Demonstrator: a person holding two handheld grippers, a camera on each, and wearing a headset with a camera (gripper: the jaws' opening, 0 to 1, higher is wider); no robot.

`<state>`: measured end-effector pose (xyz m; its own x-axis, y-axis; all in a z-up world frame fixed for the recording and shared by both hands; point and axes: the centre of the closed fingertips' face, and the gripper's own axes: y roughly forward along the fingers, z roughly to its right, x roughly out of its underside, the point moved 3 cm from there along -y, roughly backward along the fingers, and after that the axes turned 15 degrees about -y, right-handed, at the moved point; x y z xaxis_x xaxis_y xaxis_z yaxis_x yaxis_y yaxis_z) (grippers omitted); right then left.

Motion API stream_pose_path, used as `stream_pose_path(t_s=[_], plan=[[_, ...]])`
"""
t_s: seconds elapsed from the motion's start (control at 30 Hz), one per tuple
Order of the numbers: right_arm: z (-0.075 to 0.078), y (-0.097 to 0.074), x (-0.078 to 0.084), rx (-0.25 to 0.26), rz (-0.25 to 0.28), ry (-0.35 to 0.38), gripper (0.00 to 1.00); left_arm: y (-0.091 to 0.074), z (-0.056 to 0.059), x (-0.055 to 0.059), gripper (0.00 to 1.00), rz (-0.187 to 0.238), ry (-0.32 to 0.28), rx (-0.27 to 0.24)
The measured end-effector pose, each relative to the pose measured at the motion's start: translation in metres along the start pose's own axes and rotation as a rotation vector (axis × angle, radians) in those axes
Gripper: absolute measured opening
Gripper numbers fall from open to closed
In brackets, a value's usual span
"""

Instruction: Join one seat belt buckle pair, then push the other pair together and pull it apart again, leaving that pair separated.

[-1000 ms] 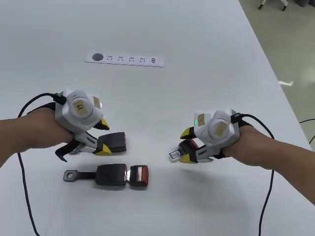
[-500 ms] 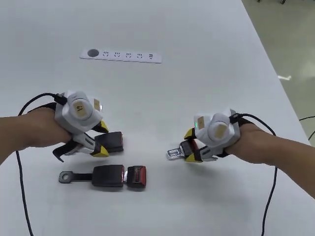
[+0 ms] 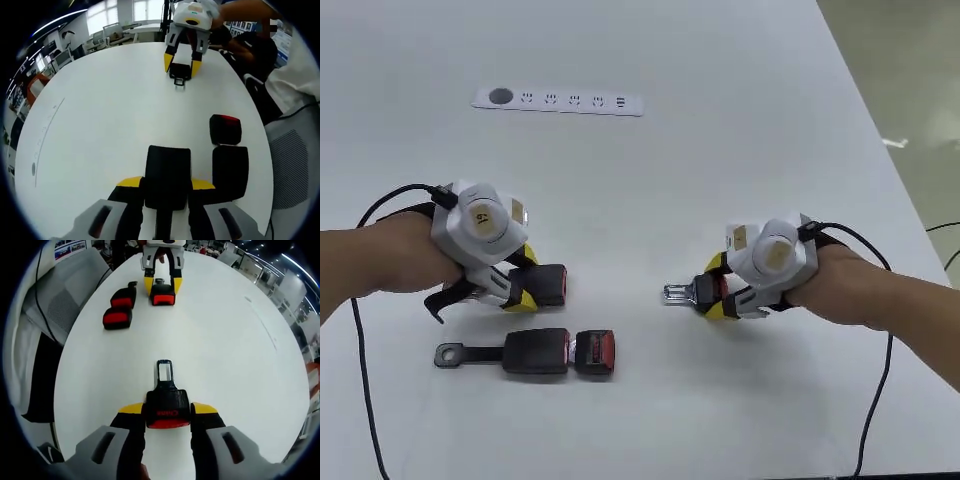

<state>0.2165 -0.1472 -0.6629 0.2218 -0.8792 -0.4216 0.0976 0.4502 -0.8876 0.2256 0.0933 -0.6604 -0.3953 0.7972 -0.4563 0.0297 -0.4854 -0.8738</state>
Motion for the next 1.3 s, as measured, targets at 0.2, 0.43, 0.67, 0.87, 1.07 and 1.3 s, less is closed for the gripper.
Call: stream_pose_path(t_s=[0.2,0.43,0.67,0.87,1.07,1.3], plan=[[-0.001,0.000,0.000,-0.010,0.003,0.027,0.33,0.003,-0.003,0.003,0.35,-0.013,0.035,-0.006],[-0.002,-0.001,0.007,-0.017,-0.013,0.041,0.35,0.000,0.005,0.000,0.35,-0.024,0.058,0.000],[-0.003,-0.001,0.008,-0.028,-0.013,0.035,0.33,-0.001,0.007,-0.001,0.35,-0.018,0.063,0.005],[-0.003,-0.001,0.006,-0.033,-0.007,0.033,0.33,-0.002,0.010,-0.003,0.34,-0.023,0.069,0.005],[-0.002,0.002,-0.003,-0.036,0.012,0.039,0.32,-0.002,0.009,-0.003,0.34,-0.028,0.070,0.006],[0.003,0.013,-0.025,-0.035,0.039,0.037,0.32,-0.002,0.009,-0.003,0.34,-0.037,0.084,0.006]])
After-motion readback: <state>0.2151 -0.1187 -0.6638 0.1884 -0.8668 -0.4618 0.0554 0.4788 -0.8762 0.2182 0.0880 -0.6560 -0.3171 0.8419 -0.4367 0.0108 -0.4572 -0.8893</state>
